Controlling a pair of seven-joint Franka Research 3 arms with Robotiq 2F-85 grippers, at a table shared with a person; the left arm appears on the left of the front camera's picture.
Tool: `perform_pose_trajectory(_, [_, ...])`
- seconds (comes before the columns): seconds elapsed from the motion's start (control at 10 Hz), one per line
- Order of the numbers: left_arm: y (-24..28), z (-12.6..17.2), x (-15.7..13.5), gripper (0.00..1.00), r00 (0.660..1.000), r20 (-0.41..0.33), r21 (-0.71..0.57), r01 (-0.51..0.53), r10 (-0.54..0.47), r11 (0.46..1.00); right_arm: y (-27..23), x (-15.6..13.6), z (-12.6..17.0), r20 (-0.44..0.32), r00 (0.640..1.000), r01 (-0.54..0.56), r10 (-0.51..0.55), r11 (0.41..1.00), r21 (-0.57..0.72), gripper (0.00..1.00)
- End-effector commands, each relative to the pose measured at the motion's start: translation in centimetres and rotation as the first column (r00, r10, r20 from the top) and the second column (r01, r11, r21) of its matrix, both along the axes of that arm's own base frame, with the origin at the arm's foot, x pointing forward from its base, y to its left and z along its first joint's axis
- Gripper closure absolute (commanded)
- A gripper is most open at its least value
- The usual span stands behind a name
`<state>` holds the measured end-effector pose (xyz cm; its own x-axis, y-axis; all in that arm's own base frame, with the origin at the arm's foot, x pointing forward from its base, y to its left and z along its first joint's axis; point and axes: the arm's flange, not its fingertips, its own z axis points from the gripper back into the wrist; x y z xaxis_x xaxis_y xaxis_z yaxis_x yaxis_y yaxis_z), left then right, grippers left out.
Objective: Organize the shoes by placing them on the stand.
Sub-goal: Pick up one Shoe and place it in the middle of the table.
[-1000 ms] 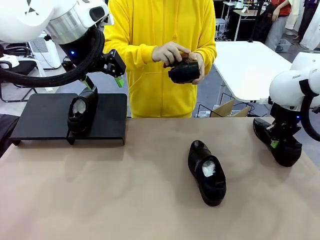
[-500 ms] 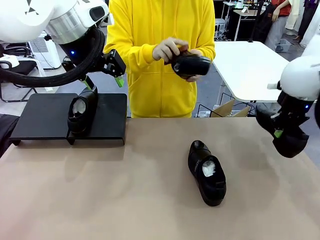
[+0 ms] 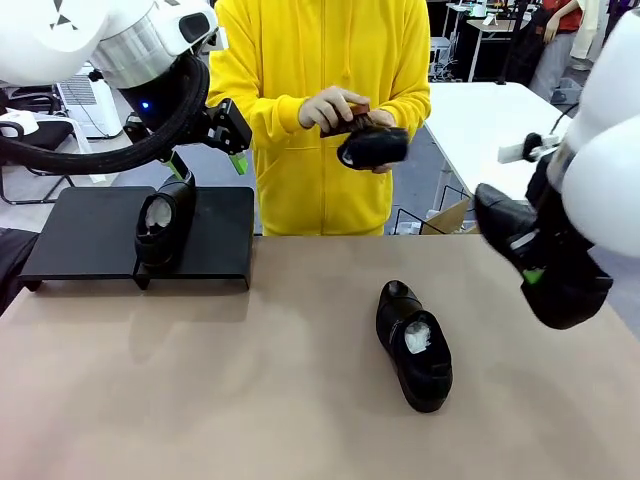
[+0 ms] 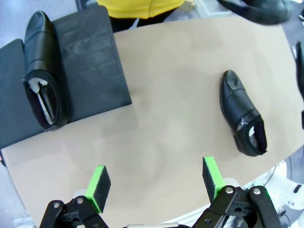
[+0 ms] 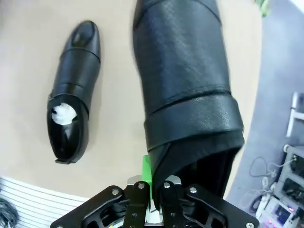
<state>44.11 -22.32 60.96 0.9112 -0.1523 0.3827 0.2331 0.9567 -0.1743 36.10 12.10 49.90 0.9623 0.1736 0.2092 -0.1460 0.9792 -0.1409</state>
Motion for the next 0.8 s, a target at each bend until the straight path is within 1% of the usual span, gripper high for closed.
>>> perform_pose_trajectory(0.0, [0.4,0.1,0.0,0.00,1.000,0.001,-0.007,0.008,-0.008,1.000,-4.1,3.2,0.1,-0.003,0.998,0.055,-0.055,0.998,0.041,1.00])
perform_pose_trajectory(0.3, [0.4,0.1,0.0,0.00,1.000,0.001,-0.007,0.008,-0.008,1.000,-4.1,3.2,0.1,-0.003,0.998,0.055,-0.055,0.998,0.041,1.00])
perform_pose_trajectory(0.4, [0.4,0.1,0.0,0.00,1.000,0.001,-0.007,0.008,-0.008,1.000,-4.3,2.4,-0.8,-0.030,0.997,0.076,-0.075,0.996,0.045,1.00])
perform_pose_trajectory(0.5, [0.4,0.1,0.0,0.00,1.000,0.001,-0.007,0.008,-0.008,1.000,-2.0,2.3,-0.9,0.006,0.996,0.084,-0.085,0.993,0.086,1.00])
perform_pose_trajectory(0.6, [0.4,0.1,0.0,0.00,1.000,0.001,-0.007,0.008,-0.008,1.000,1.3,1.7,-0.3,0.046,0.999,-0.006,-0.004,0.977,0.212,1.00])
perform_pose_trajectory(0.7, [0.4,0.1,0.0,0.00,1.000,0.001,-0.007,0.008,-0.008,1.000,4.8,1.1,0.0,0.053,0.997,-0.069,0.056,0.959,0.275,1.00])
